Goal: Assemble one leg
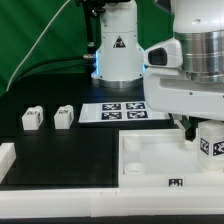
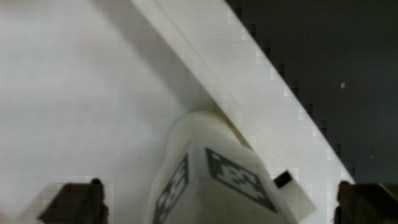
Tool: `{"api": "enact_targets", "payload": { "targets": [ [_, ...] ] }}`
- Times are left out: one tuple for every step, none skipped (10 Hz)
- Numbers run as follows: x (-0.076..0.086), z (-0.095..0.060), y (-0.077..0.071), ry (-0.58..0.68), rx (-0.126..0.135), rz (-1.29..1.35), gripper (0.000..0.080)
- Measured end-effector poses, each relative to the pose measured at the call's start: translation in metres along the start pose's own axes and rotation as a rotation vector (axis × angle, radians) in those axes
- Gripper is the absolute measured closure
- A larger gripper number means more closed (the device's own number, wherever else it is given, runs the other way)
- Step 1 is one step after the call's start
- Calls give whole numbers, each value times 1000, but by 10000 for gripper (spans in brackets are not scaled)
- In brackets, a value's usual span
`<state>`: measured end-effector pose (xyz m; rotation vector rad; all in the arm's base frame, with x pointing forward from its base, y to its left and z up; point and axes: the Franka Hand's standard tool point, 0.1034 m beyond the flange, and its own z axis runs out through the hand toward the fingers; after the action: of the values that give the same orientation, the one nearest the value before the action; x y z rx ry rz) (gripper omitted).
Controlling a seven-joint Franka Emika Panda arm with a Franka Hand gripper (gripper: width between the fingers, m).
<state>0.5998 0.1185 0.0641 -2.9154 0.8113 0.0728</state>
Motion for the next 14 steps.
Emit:
{"api": "enact_targets", "payload": {
  "targets": [
    [0,0,1,5,-15,-157,150],
    [0,-1,-1,23,-67,-360,150],
    [1,-2,-1,22,-87,-527,150],
    [4,-4,1,19,-88,-650,150],
    [5,-5,2,16,-88,-723,150],
    [5,-5,2,16,-87,-747,150],
    [5,-5,2,16,-87,-741,150],
    [5,-5,2,16,-87,-740,150],
    [5,-4,2,16,-87,-740,160],
    [5,-4,3,15,-88,-740,350],
    [5,-4,3,15,-88,-740,350],
    [5,-3,3,15,-88,-740,510],
    [5,-3,3,15,-88,-740,510],
    [5,-3,3,15,-88,-738,510]
  ]
}}
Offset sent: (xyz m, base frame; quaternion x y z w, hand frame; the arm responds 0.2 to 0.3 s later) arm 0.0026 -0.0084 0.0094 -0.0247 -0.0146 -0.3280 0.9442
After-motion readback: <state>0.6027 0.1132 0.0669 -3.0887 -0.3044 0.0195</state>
